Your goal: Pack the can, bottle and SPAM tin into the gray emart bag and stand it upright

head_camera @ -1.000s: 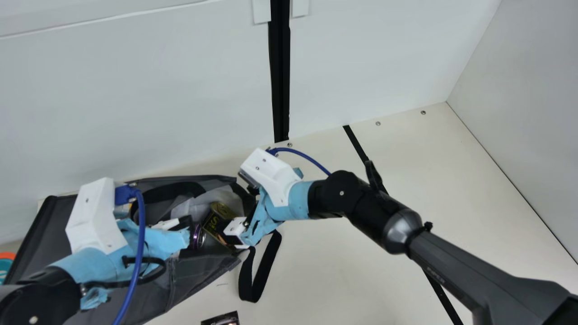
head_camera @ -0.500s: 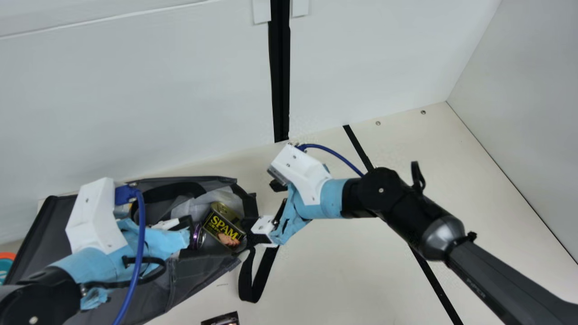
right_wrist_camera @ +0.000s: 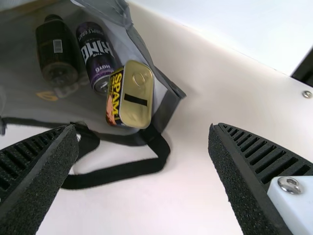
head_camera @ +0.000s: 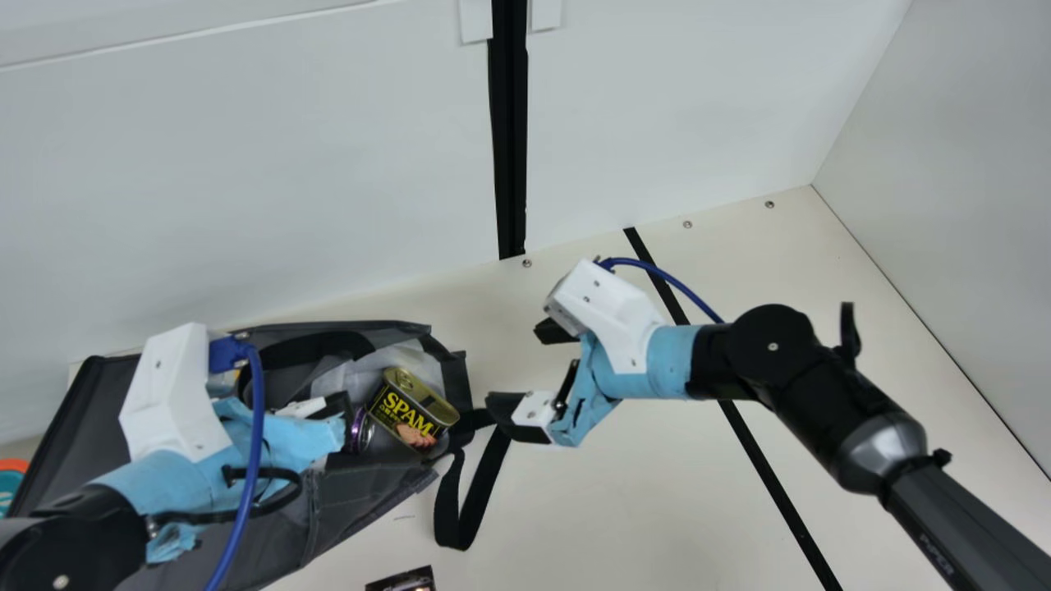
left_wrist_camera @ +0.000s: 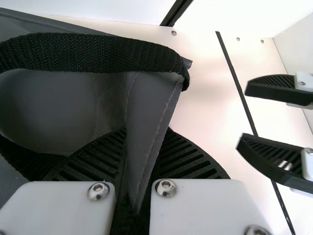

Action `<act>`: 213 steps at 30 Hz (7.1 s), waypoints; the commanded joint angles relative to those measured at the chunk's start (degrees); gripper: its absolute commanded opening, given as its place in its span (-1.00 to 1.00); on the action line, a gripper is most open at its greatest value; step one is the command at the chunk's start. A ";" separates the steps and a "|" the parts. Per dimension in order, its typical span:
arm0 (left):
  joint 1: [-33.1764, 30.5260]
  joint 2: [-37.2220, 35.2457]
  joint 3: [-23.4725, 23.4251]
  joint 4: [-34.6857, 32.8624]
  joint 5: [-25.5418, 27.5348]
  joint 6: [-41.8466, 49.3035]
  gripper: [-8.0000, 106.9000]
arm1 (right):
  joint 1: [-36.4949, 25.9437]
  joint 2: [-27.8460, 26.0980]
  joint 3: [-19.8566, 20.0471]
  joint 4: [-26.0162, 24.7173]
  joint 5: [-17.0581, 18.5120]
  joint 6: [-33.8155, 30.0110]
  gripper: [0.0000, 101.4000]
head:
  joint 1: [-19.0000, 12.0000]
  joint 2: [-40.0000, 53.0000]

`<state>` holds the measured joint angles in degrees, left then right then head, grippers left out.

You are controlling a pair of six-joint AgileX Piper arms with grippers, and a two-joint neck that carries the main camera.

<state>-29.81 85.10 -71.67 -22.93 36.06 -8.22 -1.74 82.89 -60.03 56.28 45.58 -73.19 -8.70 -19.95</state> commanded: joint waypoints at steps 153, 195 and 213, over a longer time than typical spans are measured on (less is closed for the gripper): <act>0.00 0.00 0.00 0.00 0.00 0.00 -1.00 | -26.36 -28.51 -13.88 -63.98 24.32 68.62 0.87 | -1.30 -0.05; 0.00 0.00 0.00 0.00 0.00 0.00 -1.00 | -33.37 -13.72 -15.84 -41.83 17.50 46.27 0.87 | -1.30 -0.05; 0.00 0.00 0.00 0.00 0.00 0.00 -1.00 | -33.15 -4.88 -12.46 -28.05 13.35 31.31 0.87 | -1.30 -0.05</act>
<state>-29.81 85.10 -71.67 -22.93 36.06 -8.22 -34.95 77.67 -72.64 27.03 58.86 -40.55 -8.70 -19.95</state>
